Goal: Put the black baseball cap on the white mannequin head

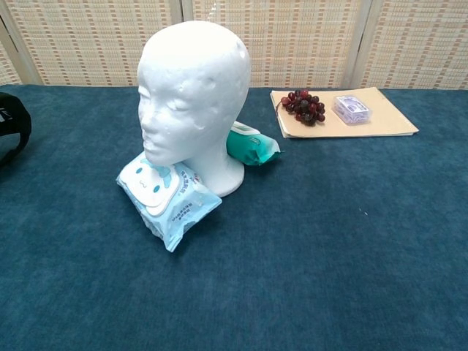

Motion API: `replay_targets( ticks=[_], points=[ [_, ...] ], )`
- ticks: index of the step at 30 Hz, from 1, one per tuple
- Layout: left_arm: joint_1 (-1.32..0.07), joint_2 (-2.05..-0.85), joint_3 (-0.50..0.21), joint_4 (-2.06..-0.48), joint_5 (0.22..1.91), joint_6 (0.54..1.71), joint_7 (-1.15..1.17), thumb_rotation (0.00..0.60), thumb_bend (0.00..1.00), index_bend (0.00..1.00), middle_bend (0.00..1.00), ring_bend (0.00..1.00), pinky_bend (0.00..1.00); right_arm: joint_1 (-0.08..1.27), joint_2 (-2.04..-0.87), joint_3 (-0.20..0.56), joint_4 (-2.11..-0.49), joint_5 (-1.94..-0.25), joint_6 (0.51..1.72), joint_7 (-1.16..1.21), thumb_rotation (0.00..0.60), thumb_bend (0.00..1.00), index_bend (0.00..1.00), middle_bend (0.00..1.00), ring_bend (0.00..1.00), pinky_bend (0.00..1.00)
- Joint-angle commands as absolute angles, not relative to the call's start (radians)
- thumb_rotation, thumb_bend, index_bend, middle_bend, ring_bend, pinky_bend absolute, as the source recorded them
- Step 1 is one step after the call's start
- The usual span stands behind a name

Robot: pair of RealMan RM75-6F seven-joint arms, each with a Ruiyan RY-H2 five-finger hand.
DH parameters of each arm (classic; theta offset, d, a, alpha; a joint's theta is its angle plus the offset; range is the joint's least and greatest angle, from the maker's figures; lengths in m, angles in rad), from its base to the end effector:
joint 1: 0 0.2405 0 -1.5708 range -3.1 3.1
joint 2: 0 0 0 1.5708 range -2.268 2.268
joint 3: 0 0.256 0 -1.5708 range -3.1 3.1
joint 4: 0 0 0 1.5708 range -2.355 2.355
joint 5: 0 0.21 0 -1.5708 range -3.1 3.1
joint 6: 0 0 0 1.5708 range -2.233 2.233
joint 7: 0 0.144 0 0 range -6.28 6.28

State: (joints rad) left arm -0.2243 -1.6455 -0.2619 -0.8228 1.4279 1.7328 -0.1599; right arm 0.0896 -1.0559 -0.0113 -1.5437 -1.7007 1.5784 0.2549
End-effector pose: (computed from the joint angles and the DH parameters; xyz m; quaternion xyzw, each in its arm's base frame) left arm -0.3435 0.2504 0.1285 -0.4730 -0.2167 -0.4982 0.6937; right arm -0.3015 -0.1681 0.1766 0.6256 -0.3790 0.4619 0.5017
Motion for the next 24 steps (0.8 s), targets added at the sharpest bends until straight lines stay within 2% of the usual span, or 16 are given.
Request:
replay_targets(
  ticks=[1, 24],
  points=[
    [-0.230, -1.634, -0.262, -0.829, 1.440, 1.749, -0.154, 0.600, 0.36, 0.83, 0.70, 0.49, 0.56, 0.089, -1.056, -0.011, -1.544, -1.701, 1.579, 0.256, 0.600, 0.04, 0.35, 0.32, 0.26, 0.43],
    [-0.301, -1.520, -0.297, -0.959, 1.527, 1.876, -0.087, 0.600, 0.37, 0.86, 0.73, 0.51, 0.58, 0.088, -1.055, -0.010, -1.543, -1.700, 1.581, 0.259, 0.600, 0.04, 0.35, 0.32, 0.26, 0.43]
  ],
)
